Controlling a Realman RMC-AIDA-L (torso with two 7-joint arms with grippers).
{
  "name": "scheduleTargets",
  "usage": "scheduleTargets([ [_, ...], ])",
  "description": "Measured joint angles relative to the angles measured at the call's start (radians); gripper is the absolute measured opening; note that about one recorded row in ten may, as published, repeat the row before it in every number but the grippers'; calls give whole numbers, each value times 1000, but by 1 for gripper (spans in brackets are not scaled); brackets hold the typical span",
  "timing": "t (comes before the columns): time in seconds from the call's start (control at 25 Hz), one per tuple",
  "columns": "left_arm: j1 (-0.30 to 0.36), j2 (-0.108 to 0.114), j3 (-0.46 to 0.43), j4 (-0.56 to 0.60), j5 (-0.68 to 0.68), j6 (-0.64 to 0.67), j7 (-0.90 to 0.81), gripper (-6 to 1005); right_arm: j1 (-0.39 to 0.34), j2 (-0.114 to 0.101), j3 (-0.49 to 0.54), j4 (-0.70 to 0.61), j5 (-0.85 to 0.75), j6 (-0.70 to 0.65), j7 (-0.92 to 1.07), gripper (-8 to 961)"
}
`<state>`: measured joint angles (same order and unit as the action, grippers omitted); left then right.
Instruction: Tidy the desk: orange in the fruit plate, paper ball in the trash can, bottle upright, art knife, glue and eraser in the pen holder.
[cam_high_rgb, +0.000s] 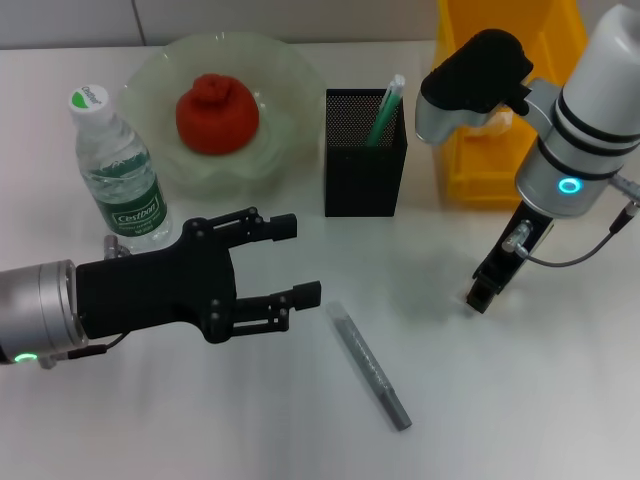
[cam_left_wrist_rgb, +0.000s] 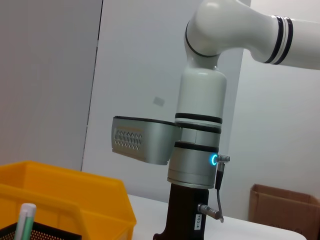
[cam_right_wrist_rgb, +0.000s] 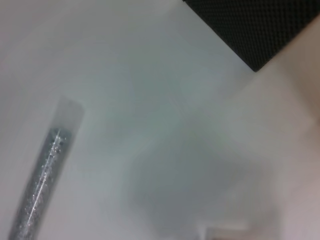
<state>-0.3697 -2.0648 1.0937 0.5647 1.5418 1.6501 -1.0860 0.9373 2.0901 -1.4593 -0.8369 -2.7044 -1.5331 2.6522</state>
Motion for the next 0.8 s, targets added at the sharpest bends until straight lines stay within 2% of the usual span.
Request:
scheduleTargets([
  [0.12, 0, 0, 0, 0, 1, 0, 0, 784, 0, 0, -7, 4, 0, 2, 0, 534],
  [0.56, 0, 0, 0, 0, 0, -2, 0, 784, -5, 1, -7, -18, 9, 3, 0, 391],
  [0.68, 0, 0, 0, 0, 0, -2, 0, 784, -27, -1, -3, -69, 40, 3, -6, 390],
  [0.8, 0, -1, 0, 0, -1, -2, 0, 784, -86, -5, 4, -187, 85, 10, -18, 390],
])
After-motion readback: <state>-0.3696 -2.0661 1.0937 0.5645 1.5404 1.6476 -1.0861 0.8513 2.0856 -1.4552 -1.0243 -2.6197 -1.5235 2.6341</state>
